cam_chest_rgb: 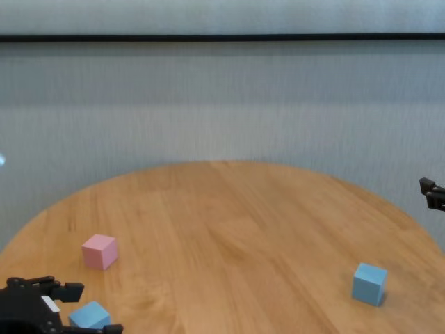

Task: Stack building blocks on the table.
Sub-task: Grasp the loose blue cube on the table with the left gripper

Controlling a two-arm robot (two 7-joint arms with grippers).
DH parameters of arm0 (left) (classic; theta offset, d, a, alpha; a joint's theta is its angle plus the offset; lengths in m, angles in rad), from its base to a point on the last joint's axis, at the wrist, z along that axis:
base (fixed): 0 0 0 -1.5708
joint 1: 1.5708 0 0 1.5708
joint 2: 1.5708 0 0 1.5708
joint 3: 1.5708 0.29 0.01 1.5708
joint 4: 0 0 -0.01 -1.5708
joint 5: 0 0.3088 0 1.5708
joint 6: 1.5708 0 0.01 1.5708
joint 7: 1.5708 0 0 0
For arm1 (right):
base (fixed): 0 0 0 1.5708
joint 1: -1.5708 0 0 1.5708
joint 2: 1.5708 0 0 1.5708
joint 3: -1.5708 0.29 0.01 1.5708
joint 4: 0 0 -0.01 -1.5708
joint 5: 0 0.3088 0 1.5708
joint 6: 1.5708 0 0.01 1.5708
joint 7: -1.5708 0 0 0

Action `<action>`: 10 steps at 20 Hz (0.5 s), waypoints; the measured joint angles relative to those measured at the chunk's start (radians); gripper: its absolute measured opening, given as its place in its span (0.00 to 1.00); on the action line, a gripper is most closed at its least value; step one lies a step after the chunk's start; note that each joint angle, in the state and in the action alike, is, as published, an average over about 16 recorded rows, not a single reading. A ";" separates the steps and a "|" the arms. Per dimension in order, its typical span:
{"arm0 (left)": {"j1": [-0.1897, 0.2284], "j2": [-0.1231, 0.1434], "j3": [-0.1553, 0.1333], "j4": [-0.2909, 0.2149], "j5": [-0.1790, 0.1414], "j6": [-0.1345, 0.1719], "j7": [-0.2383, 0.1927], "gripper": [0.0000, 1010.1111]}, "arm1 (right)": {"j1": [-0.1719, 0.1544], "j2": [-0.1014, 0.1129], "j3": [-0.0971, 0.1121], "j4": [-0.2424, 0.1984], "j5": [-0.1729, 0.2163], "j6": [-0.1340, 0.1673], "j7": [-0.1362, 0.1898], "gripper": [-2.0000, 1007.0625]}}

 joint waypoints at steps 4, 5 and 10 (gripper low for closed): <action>-0.009 -0.012 -0.004 0.019 0.017 0.005 0.005 0.99 | 0.000 0.000 0.000 0.000 0.000 0.000 0.000 0.99; -0.012 -0.015 -0.006 0.024 0.022 0.007 0.006 0.99 | 0.000 0.000 0.000 0.000 0.000 0.000 0.000 0.99; -0.023 -0.028 -0.013 0.047 0.041 0.011 0.009 0.99 | 0.000 0.000 0.000 0.000 0.000 0.000 0.000 0.99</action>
